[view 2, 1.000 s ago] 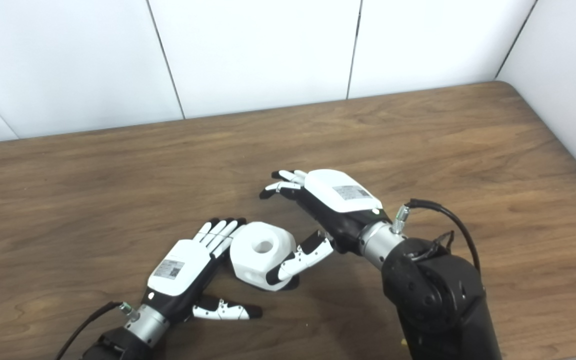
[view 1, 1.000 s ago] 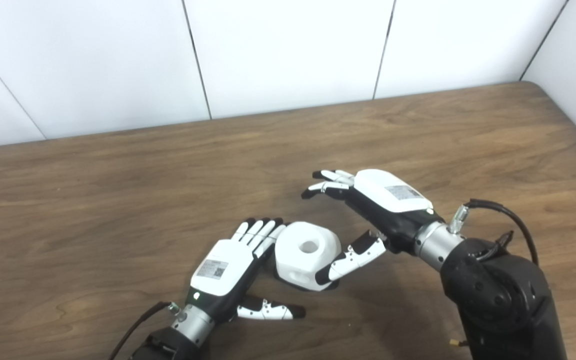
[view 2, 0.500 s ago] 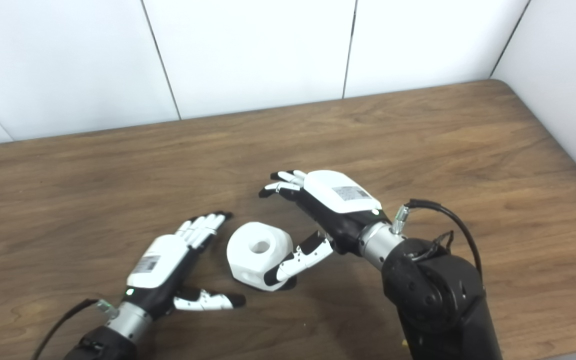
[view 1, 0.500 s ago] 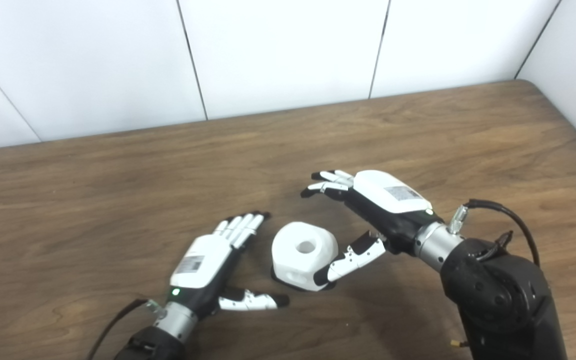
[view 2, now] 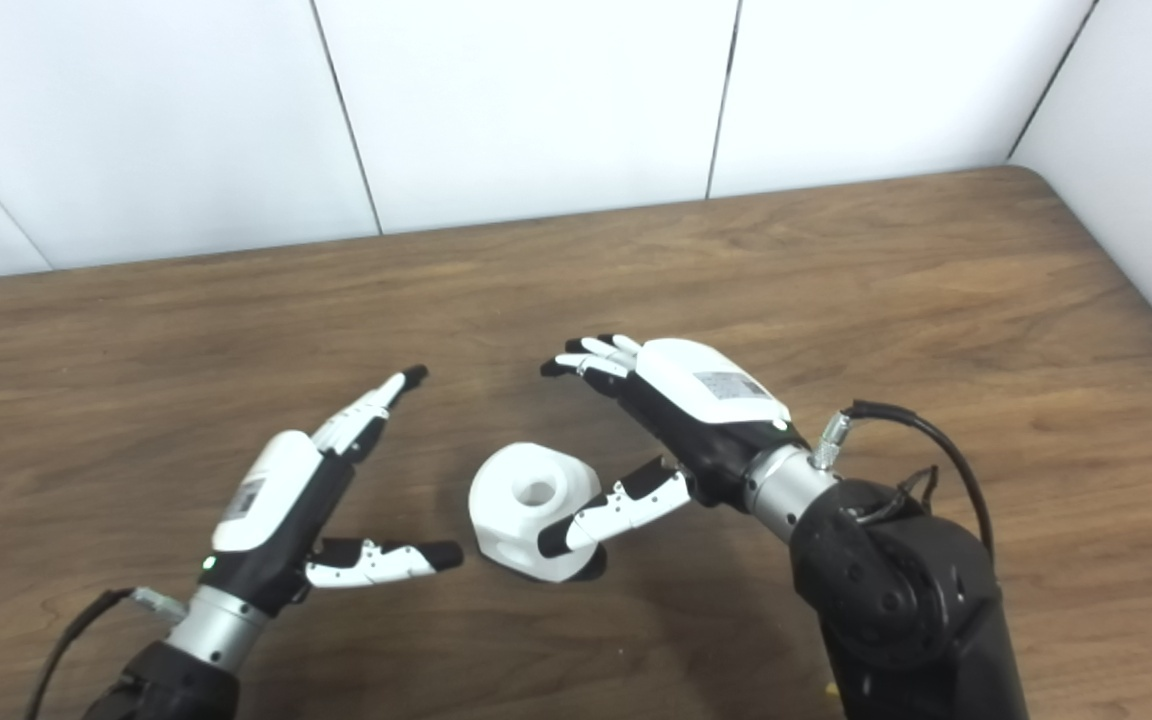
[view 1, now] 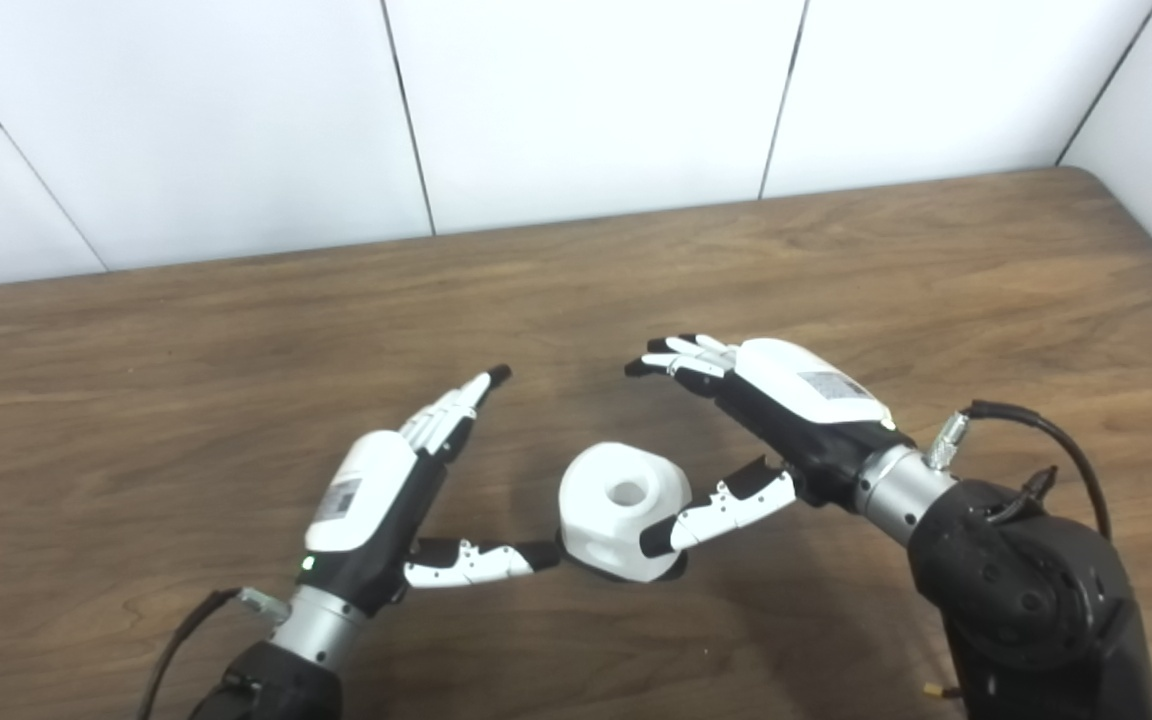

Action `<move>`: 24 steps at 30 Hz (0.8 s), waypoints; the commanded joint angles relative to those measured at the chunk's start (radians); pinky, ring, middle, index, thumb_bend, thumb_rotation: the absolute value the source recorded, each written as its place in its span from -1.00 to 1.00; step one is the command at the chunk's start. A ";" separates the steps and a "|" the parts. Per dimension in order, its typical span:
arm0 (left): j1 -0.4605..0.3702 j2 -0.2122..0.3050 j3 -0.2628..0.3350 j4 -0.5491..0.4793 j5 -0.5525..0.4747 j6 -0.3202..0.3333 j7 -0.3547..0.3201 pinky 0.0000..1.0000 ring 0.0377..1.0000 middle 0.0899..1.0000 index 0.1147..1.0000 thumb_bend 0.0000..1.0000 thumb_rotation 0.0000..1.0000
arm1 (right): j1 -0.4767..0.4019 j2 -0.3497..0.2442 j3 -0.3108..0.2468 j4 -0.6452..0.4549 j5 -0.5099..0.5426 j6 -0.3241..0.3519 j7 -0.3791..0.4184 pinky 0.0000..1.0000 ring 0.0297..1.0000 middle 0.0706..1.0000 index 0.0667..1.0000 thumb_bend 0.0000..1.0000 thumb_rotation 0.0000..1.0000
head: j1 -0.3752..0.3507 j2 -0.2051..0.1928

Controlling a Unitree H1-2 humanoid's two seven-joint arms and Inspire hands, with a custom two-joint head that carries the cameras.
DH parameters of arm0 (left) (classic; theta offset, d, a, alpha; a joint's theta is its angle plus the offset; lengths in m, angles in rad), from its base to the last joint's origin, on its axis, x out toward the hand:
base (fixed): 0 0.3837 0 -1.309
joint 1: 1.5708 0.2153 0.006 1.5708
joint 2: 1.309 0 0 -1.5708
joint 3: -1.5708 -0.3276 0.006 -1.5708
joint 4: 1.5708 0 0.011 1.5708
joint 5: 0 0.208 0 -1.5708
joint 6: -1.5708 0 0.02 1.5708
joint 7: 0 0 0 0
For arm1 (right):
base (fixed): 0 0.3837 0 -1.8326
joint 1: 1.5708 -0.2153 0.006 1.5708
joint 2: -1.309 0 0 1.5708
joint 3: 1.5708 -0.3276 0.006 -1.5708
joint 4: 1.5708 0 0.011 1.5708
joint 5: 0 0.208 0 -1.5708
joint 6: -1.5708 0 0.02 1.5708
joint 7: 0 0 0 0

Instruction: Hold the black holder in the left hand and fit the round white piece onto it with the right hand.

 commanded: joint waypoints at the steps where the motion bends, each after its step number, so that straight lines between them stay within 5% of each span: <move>1: 0.002 0.015 0.028 -0.048 -0.061 -0.003 0.004 0.71 0.87 0.89 0.96 1.00 0.32 | -0.025 -0.006 -0.013 -0.052 0.023 0.010 -0.009 0.94 0.97 0.92 0.88 1.00 0.34 | 0.000 0.000; 8: 0.061 0.033 0.091 -0.168 -0.216 0.128 -0.061 0.83 0.95 0.95 0.98 1.00 0.35 | -0.011 -0.048 -0.044 -0.078 0.121 0.031 -0.018 0.92 0.99 0.95 0.95 1.00 0.47 | 0.004 0.002; 10: 0.081 0.035 0.118 -0.190 -0.251 0.140 -0.056 0.87 0.95 0.94 0.97 1.00 0.32 | 0.009 -0.072 -0.054 -0.072 0.155 0.008 -0.047 0.91 1.00 0.98 0.99 0.84 0.65 | 0.004 0.000; 12: 0.105 0.033 0.150 -0.177 -0.292 0.120 -0.036 0.84 0.92 0.91 0.95 0.92 0.35 | 0.039 -0.077 -0.068 -0.064 0.180 -0.001 -0.094 0.86 1.00 0.99 1.00 0.60 0.89 | 0.005 -0.001; 15: 0.129 0.026 0.201 -0.124 -0.351 0.072 -0.001 0.85 0.89 0.87 0.95 0.79 0.46 | 0.094 -0.045 -0.112 -0.035 0.252 0.010 -0.195 0.81 0.98 0.98 0.98 0.24 0.99 | 0.003 -0.002; 19: 0.158 0.045 0.252 -0.082 -0.450 0.077 -0.006 0.81 0.91 0.92 0.98 0.58 0.61 | 0.168 -0.013 -0.161 0.049 0.381 -0.052 -0.340 0.82 0.96 0.96 0.95 0.04 1.00 | 0.002 -0.002; 24: 0.195 0.031 0.316 -0.053 -0.572 0.088 0.007 0.84 0.93 0.93 0.97 0.39 0.73 | 0.243 -0.010 -0.180 0.162 0.490 -0.170 -0.488 0.87 0.97 0.97 0.97 0.09 1.00 | 0.000 0.000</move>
